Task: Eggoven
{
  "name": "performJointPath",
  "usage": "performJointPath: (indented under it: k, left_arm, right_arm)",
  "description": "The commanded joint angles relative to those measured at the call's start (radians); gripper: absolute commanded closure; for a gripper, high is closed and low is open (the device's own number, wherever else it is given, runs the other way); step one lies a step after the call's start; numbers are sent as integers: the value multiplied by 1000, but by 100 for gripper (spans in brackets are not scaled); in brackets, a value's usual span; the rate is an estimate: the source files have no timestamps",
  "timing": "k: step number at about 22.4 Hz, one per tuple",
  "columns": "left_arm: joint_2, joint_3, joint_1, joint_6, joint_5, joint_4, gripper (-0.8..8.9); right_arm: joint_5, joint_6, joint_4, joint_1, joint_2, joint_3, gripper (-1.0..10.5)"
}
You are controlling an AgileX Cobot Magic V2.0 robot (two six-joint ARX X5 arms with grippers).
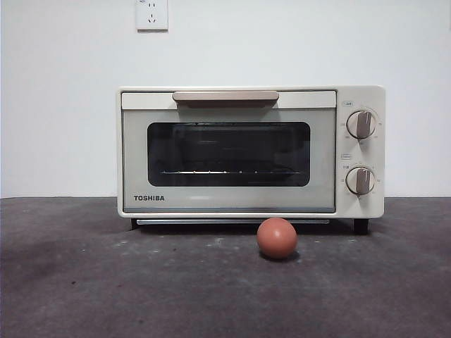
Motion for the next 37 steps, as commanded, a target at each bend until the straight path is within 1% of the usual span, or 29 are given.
performJointPath:
  k: [1,7,11,17,23,26,29,33,37]
  left_arm:
    - [5,17,-3,16,5,8,806]
    - [5,17,-3,16,5,9,806]
    - [5,17,-3,16,5,9,806]
    - [5,17,-3,16,5,9,806]
    - [5,17,-3,16,5,9,806]
    - [5,17,-3,16,5,9,806]
    - [5,17,-3,16,5,9,806]
    - [5,17,-3,16,5,9,806]
    - [5,17,-3,16,5,9,806]
  right_arm:
    - [-5,64,40,25,43,19,579]
    - [8,172,162,140,181,19,579]
    - [83,224,256,223,290,19,579]
    - [135,293,410,319,459,19,579]
    - [208,325,549,389,623,19,579]
    - [233,352,628,414,726,20,579]
    - [239,367,689,431,817,31,580]
    - [287,369,703,449,911,63,580]
    - [290,369,713,454,988,93,584]
